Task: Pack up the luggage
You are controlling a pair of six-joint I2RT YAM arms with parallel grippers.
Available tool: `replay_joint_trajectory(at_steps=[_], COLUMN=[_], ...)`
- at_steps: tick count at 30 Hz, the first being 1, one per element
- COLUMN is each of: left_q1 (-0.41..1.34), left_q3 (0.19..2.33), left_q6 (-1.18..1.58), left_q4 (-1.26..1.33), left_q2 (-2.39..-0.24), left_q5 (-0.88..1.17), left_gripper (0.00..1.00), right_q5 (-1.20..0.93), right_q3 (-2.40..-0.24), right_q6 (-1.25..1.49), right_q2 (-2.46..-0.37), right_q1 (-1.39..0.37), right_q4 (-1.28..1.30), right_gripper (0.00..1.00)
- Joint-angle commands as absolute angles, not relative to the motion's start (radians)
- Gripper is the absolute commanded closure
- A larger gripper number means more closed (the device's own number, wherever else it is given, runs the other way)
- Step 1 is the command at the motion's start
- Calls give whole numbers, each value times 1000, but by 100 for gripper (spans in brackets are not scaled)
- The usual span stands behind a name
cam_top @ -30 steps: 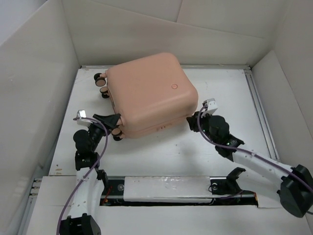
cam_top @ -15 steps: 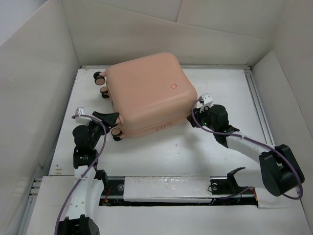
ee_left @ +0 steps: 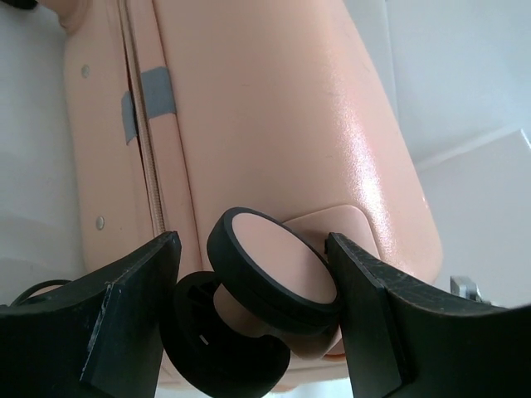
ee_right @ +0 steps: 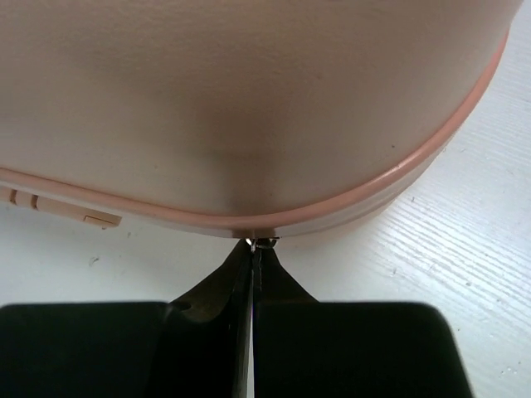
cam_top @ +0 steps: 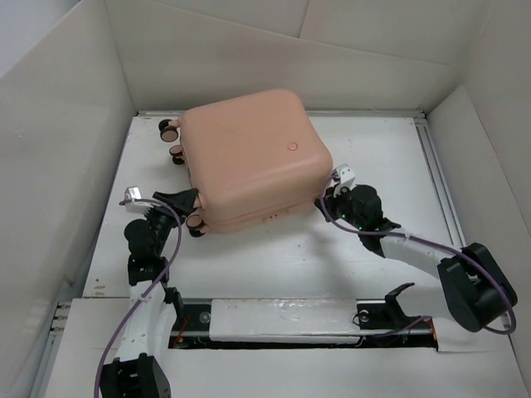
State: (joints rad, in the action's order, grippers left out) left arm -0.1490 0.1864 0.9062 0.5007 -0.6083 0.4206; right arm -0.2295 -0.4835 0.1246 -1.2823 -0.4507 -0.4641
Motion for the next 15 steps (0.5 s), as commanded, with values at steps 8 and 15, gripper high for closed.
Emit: replay_joint_trajectory(at_steps=[8,15], left_q1=[-106,-106], left_q3=[124,124], left_q6=[905,896], left_q4=[584,584], left_q2=[-660,-660], left_q5=[431,463], left_gripper=[100,100], right_q5=[78,-38], right_q3=[-688,-853], right_q6=[227,155], right_q2=[-1276,-1261], right_q1=[-983,-641], right_q4=[-372,-216], right_gripper=[100,100])
